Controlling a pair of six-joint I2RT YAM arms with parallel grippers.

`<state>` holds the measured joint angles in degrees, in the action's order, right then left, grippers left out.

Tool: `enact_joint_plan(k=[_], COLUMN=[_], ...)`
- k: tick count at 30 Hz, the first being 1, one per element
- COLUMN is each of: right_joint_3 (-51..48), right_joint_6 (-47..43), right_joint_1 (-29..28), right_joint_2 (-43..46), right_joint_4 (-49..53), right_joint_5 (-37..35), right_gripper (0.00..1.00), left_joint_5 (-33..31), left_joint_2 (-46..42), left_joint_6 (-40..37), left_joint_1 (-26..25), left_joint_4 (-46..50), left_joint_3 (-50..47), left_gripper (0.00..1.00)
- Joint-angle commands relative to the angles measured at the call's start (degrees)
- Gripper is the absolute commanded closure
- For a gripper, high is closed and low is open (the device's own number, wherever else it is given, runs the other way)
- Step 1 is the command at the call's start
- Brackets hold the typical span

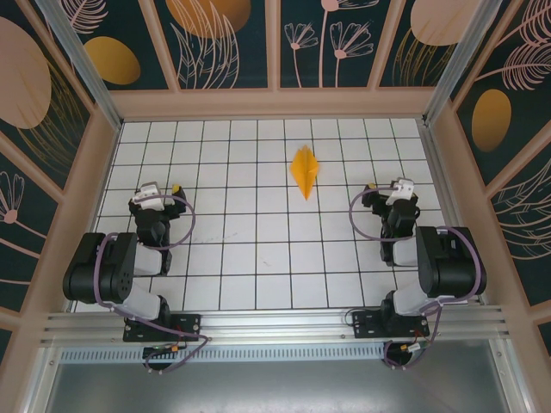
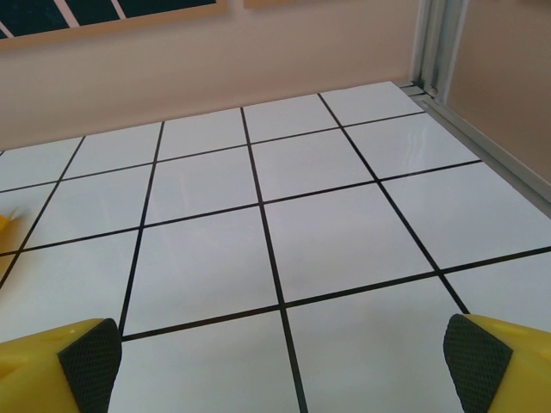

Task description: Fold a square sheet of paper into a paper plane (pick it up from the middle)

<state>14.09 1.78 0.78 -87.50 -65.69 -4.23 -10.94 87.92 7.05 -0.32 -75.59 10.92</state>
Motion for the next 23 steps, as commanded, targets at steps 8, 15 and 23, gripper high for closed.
enact_joint_plan(k=[8,15,23], right_joint_3=[-0.6,-0.6,-0.8], right_joint_6=[-0.7,-0.7,-0.9], right_joint_1=[0.7,0.7,0.6], right_joint_2=[-0.7,-0.7,-0.7], right_joint_4=[-5.5,-5.5,-5.8], right_joint_5=[3.0,3.0,3.1], right_gripper=[0.01,0.01,0.01], left_joint_5=[2.7,3.4,3.4], left_joint_2=[0.2,0.3,0.4], left_joint_6=[-1.7,-2.0,-2.1], left_joint_1=[0.4,0.4,0.3], left_joint_4=[-3.7,-2.4,-2.1], left_joint_3=[0.5,1.3,1.5], left_gripper=[0.02,0.02,0.02])
